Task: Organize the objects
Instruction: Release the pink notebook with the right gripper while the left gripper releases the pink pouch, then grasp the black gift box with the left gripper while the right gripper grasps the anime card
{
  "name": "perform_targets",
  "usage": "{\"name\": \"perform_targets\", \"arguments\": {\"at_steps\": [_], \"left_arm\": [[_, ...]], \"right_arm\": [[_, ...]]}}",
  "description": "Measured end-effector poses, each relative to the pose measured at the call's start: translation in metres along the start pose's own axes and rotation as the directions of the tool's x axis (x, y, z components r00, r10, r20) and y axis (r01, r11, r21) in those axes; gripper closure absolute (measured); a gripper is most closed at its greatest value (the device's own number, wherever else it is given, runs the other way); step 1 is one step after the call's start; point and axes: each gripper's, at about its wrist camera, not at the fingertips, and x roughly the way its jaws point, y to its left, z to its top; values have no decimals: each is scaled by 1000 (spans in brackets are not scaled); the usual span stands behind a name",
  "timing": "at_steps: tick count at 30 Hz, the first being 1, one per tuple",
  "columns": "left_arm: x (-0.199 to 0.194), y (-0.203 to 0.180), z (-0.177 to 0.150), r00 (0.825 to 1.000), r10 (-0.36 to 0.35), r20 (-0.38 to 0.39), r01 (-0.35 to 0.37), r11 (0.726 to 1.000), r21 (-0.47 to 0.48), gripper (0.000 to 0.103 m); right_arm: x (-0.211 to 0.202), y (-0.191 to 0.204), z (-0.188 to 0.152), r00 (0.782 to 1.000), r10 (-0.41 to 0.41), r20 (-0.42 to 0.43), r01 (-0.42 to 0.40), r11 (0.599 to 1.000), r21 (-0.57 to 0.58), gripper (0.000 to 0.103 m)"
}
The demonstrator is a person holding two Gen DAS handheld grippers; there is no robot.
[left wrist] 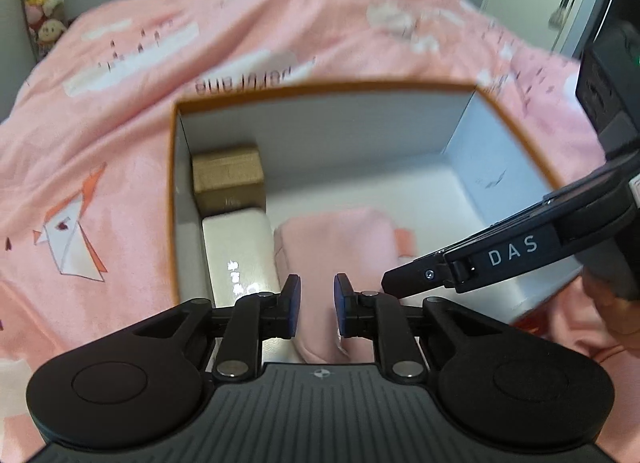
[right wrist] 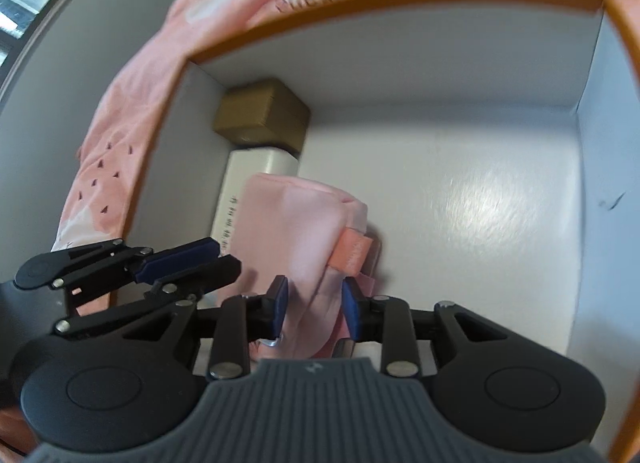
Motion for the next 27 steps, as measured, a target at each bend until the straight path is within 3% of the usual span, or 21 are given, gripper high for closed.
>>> {"name": "perform_targets", "arguments": {"at_steps": [5, 11, 16, 19, 21, 27], "left_arm": [[-47, -9, -13, 995, -52, 89, 55, 998, -35, 74], [-70, -10, -43, 992, -102, 80, 110, 988, -109, 56], [-48, 7, -68, 992, -129, 12, 128, 960, -248, 37], [-32, 15, -78, 993, -110, -28, 95, 940, -327, 33], [-19, 21, -82, 992, -115, -42, 93, 930, -356, 22], [13, 39, -93, 978, -173, -116, 97, 871, -482, 22]], "right_arm": [[-44, 16, -24, 991, 8, 134, 1, 998, -70, 57], [-84, 31, -66, 975, 8, 222, 19, 993, -120, 52], [-86, 19, -96, 983, 17, 185, -13, 1000, -25, 52], [-75, 2, -110, 990, -15, 141, 6, 998, 59, 52], [-67, -10, -115, 993, -30, 117, 18, 994, 106, 52], [-51, -31, -121, 997, -56, 60, 44, 983, 179, 51]]}}
